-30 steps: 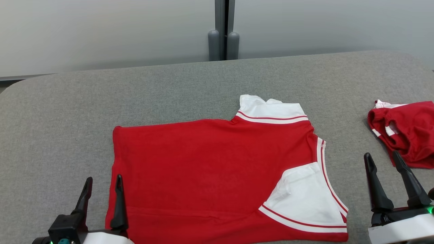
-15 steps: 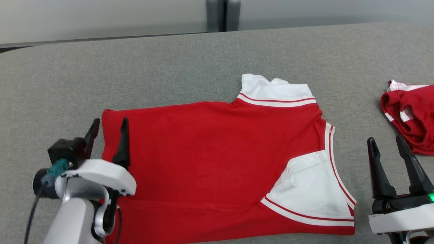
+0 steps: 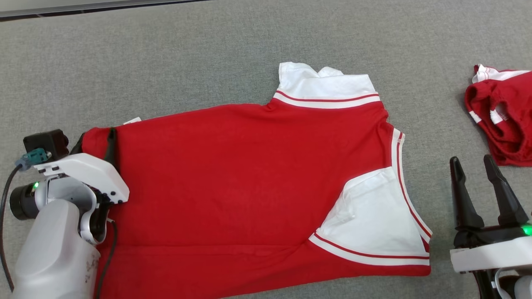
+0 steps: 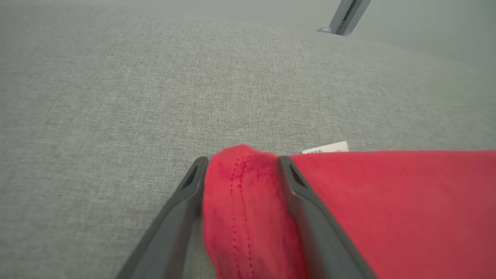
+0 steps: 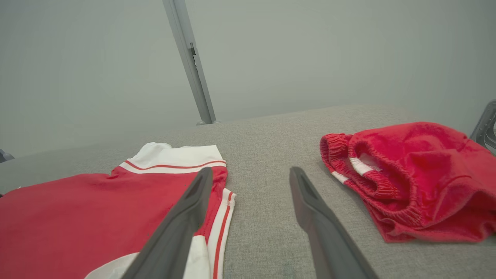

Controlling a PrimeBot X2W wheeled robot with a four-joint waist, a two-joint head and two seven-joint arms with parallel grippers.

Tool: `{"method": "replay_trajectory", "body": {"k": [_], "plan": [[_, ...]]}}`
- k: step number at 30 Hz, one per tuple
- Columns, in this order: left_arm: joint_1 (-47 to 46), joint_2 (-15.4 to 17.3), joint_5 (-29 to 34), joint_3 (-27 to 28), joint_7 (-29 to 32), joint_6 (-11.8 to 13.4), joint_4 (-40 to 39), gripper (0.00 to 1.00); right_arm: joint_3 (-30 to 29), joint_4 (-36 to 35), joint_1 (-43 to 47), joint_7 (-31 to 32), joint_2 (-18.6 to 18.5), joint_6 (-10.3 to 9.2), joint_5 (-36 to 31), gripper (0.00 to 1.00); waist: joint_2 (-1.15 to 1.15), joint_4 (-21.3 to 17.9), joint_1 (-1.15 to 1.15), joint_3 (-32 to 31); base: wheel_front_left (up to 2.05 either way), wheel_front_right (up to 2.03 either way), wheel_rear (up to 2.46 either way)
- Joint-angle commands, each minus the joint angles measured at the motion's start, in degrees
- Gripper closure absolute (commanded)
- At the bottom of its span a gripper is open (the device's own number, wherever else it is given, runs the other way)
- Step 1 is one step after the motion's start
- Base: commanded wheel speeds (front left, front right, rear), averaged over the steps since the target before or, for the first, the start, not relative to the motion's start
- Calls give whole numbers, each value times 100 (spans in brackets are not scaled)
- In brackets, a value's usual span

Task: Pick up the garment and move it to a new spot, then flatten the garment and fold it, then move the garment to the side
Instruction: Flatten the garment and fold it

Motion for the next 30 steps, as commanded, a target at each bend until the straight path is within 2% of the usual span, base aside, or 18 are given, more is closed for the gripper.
{"method": "replay_trajectory", "body": {"k": [1,10,17,19,22,30], "plan": [[-100,23,-18,-43,25,-60,179,100,-11,71,-139,-39,-66,-10,60,0,0,-4,0,20,0,0,0],[-436,30,89,-200,-283,-194,503,100,-132,691,-880,6,-512,-10,285,0,0,124,0,86,0,0,0],[-804,-273,229,-502,-474,-252,506,100,-32,1420,-2180,70,-1073,-10,660,0,0,598,0,380,0,0,0],[-916,-408,298,-619,-517,-238,468,100,164,1638,-2611,170,-1224,-10,777,0,0,773,0,502,0,0,0],[-1101,-572,329,-798,-623,-282,459,100,845,2150,-3384,467,-1482,-9,980,0,0,1047,0,692,0,0,0],[-1224,-797,278,-1098,-850,-330,664,100,2370,3104,-4253,1158,-1905,-10,1453,0,0,1354,0,770,0,0,0]]}}
